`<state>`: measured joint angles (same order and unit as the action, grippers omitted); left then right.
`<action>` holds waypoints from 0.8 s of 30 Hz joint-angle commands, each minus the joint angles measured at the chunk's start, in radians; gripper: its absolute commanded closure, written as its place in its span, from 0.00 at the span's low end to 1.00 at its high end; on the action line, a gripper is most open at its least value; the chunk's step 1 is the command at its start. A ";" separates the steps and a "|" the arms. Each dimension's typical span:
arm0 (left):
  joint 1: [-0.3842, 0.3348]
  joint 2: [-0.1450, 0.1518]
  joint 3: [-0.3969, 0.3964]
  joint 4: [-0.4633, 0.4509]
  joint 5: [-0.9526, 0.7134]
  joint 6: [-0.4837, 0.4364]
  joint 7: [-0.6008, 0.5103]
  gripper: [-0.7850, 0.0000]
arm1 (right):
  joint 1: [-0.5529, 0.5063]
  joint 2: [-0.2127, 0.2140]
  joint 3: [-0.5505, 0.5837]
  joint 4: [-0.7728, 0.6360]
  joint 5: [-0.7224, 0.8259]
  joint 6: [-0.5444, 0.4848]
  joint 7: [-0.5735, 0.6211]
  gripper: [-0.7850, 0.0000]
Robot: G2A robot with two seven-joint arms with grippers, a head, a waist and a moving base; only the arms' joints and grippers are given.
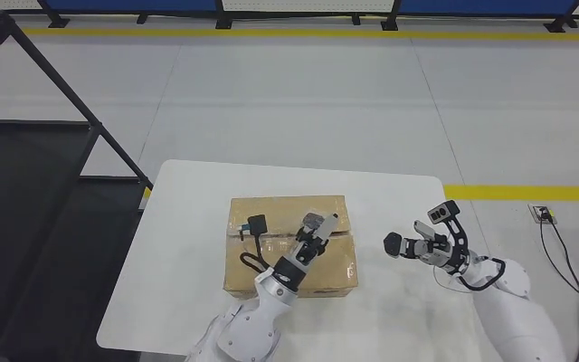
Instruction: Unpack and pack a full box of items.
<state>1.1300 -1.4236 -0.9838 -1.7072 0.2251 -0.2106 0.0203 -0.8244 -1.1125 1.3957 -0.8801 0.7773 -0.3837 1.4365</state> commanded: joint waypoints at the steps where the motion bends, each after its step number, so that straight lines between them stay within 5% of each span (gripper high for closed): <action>1: -0.006 -0.004 0.009 0.007 0.001 0.001 0.001 0.00 | 0.000 0.001 0.002 0.004 0.002 0.000 0.000 0.00; 24: -0.080 -0.058 0.099 0.137 0.012 0.026 0.071 0.00 | -0.039 0.019 0.045 0.012 0.040 0.001 0.001 0.00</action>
<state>1.0534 -1.4797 -0.8865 -1.5760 0.2368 -0.1865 0.0903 -0.8620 -1.0945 1.4394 -0.8675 0.8168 -0.3831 1.4371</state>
